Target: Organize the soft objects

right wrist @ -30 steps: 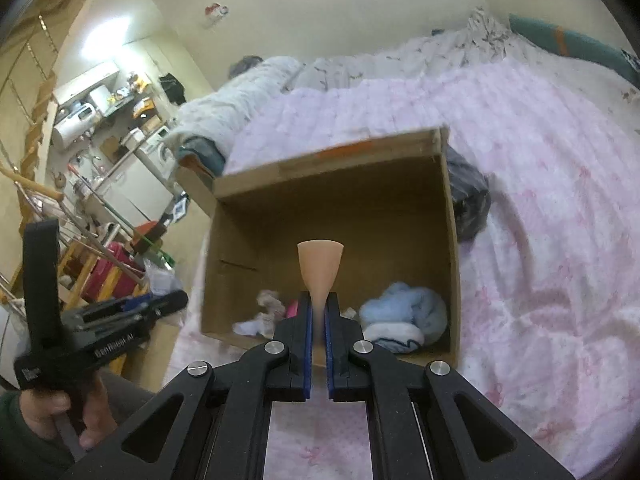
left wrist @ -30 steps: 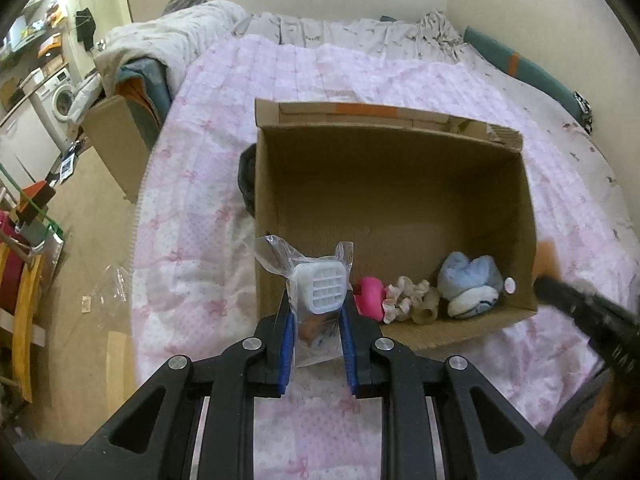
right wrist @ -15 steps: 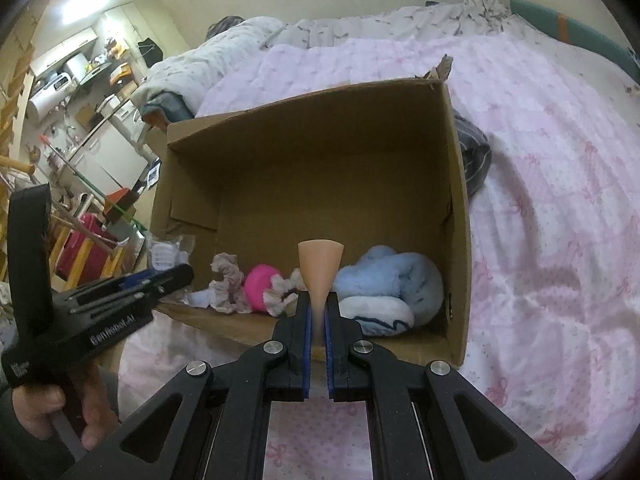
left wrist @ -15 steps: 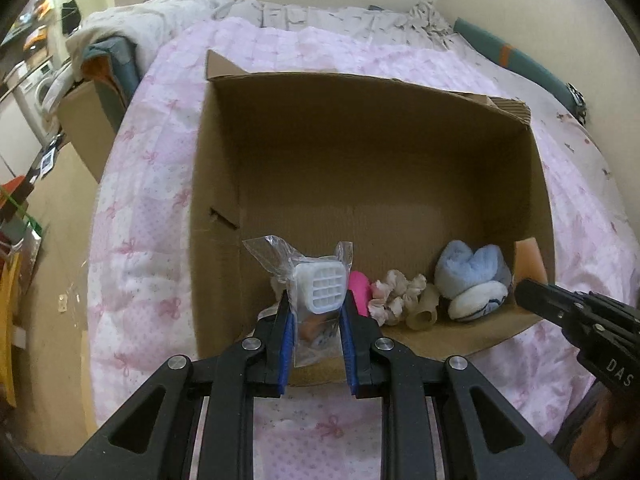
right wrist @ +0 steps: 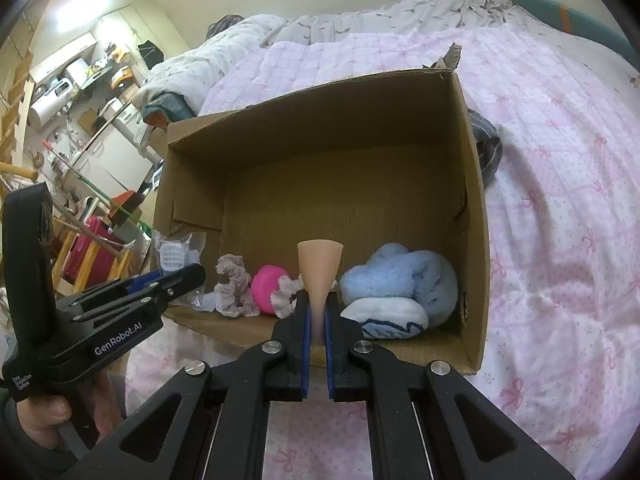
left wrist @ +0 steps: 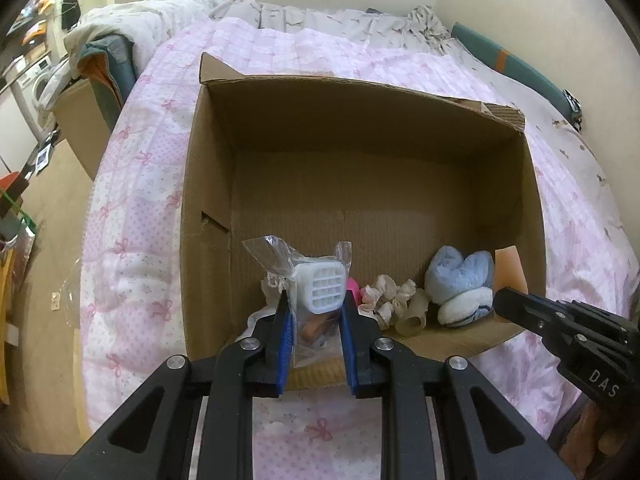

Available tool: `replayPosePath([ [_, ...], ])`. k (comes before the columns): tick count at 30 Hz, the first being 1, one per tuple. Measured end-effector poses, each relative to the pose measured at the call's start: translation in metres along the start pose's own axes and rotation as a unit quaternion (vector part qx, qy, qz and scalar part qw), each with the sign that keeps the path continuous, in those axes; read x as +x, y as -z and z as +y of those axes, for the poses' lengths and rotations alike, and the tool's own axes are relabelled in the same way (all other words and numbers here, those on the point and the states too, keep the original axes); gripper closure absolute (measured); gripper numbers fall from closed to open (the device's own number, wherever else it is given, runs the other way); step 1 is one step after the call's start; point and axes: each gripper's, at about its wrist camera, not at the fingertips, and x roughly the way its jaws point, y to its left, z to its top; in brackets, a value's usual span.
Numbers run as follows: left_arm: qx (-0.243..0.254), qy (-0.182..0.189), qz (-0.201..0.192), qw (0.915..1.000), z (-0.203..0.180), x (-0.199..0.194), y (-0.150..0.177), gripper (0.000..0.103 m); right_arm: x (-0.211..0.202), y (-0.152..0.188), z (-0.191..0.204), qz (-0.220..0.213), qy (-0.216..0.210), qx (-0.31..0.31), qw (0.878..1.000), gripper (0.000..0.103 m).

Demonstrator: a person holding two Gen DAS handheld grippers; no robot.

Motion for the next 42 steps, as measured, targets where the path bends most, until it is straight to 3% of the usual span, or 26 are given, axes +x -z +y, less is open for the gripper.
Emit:
replayPosePath([
  [3,0.001,0.007,0.006,1.0,-0.001,0.0,0.0,0.078,0.001,0.001,-0.001,0.002,0.002,0.001,1.0,0.096],
  [5,-0.004,0.005,0.011,0.9999,-0.001,0.001,0.0,0.058,0.004,0.001,0.001,0.005,0.004,0.0,1.0,0.096],
  [10,0.007,-0.016,-0.01,0.9998,-0.003,-0.005,0.0,0.041,0.005,0.001,0.006,0.006,0.004,-0.007,1.0,0.096],
  [13,0.011,-0.02,-0.011,0.9997,-0.004,-0.005,0.0,0.04,0.005,0.001,0.005,0.005,0.003,-0.004,1.0,0.091],
  [16,0.007,-0.022,-0.009,0.9997,-0.002,-0.004,0.0,0.04,0.007,0.0,0.002,0.01,-0.001,0.008,1.0,0.077],
  [17,0.005,-0.023,-0.009,0.9997,-0.002,-0.004,0.0,0.04,0.009,0.0,0.002,0.014,0.001,0.01,1.0,0.068],
  [18,0.002,-0.023,-0.009,0.9997,-0.001,-0.004,0.0,0.04,0.01,0.0,0.001,0.017,0.004,0.013,1.0,0.05],
  [20,-0.006,-0.023,-0.011,0.9997,0.001,-0.006,-0.001,0.04,0.007,0.001,0.0,0.012,0.006,0.018,1.0,0.027],
  [28,-0.024,-0.022,-0.034,0.9989,0.009,-0.023,-0.002,0.04,0.002,-0.003,0.003,-0.01,-0.002,0.022,1.0,0.025],
  [33,-0.031,-0.038,-0.052,0.9974,0.015,-0.044,-0.003,0.04,-0.012,-0.006,0.004,-0.037,0.001,0.024,0.999,0.008],
  [38,-0.035,-0.043,-0.077,0.9955,0.021,-0.068,-0.007,0.04,-0.032,-0.009,0.004,-0.06,-0.002,0.038,0.997,0.005],
  [42,-0.04,-0.052,-0.094,0.9934,0.027,-0.089,-0.003,0.023,-0.051,-0.01,0.012,-0.072,-0.009,0.03,0.997,0.005],
])
